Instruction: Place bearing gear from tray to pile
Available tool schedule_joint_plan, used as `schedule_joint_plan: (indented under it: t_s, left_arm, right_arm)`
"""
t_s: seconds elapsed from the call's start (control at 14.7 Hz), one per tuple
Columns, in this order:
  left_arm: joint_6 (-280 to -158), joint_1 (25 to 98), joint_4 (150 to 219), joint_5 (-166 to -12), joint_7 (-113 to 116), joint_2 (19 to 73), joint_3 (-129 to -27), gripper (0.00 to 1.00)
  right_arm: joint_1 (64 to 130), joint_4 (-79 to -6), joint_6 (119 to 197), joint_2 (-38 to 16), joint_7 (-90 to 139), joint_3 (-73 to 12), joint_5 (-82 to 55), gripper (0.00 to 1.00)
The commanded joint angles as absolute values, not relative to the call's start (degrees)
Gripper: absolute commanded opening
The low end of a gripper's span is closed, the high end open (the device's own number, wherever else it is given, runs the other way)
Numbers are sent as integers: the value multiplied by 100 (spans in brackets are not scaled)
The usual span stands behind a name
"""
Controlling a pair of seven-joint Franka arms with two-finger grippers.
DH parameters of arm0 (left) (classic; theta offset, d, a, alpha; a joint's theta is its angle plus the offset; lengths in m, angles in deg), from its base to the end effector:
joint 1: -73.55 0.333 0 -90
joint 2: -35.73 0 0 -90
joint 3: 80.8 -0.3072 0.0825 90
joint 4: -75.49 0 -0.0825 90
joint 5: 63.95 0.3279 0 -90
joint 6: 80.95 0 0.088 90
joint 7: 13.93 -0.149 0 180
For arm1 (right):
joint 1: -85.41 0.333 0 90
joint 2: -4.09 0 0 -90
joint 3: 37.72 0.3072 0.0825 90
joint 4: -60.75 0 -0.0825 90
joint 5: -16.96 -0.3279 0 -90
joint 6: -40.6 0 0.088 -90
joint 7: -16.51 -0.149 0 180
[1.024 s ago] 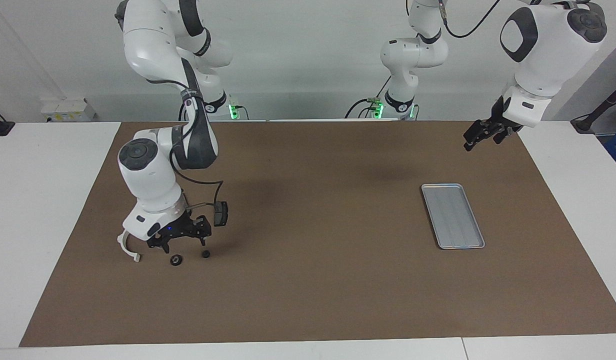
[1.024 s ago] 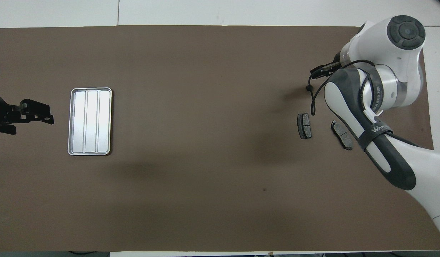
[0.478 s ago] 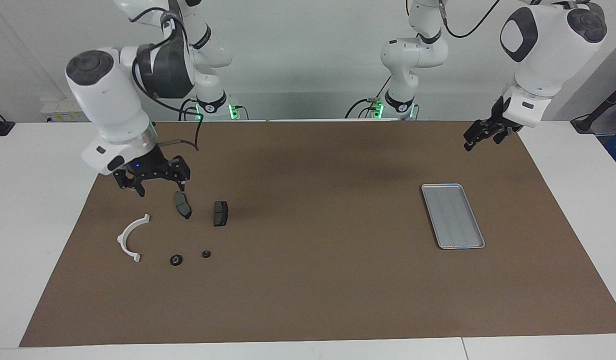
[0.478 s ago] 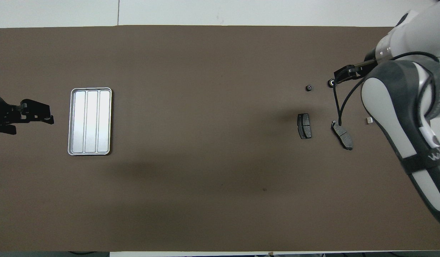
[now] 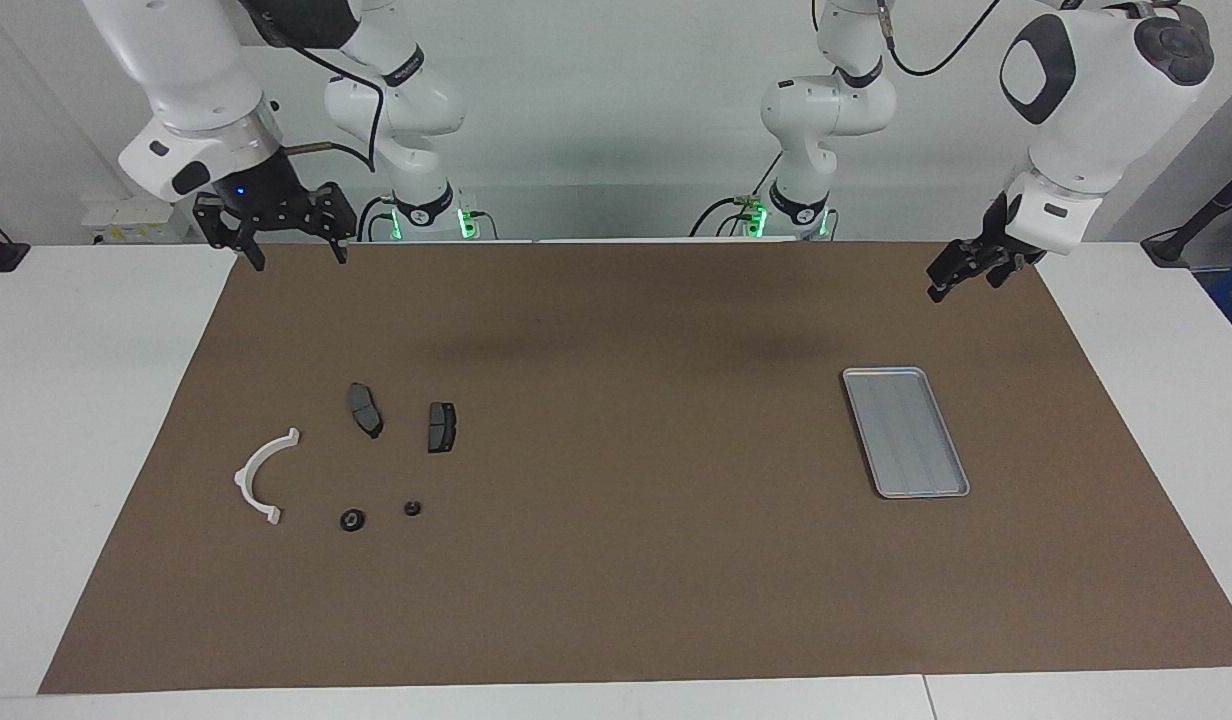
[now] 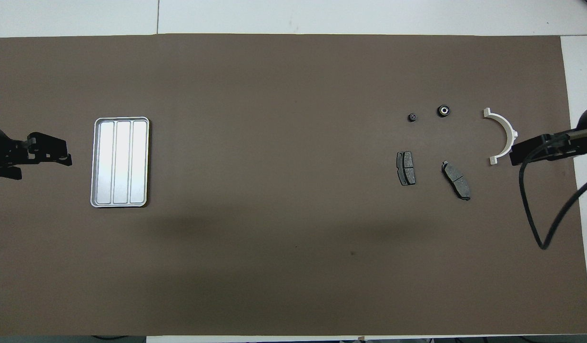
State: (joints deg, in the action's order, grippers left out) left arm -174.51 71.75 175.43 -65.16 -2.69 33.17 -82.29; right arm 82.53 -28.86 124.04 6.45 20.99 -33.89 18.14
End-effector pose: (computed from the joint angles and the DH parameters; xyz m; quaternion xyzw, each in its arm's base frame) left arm 0.4823 -0.0054 0.5288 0.9947 0.0961 -0.0343 0.0077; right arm 0.4712 0.0052 0.5870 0.9983 0.0464 -0.0336 0.0106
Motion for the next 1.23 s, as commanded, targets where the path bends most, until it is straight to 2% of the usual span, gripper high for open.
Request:
schedule_joint_plan:
  t_s: [0.0, 0.48, 1.16]
  left_arm:
    - [-17368, 7197, 17524, -6492, -295, 3239, -8221, 100]
    - [-17359, 7197, 17533, -6492, -295, 3239, -8221, 100]
    - [-17368, 7197, 17533, -6492, -295, 3239, -8221, 100]
  right_arm:
    - [8295, -3118, 12348, 848, 1952, -3508, 1713, 100]
    - [8286, -3549, 12989, 822, 1888, -3499, 1713, 100]
    - [8286, -3452, 12954, 787, 1889, -3429, 1739, 100]
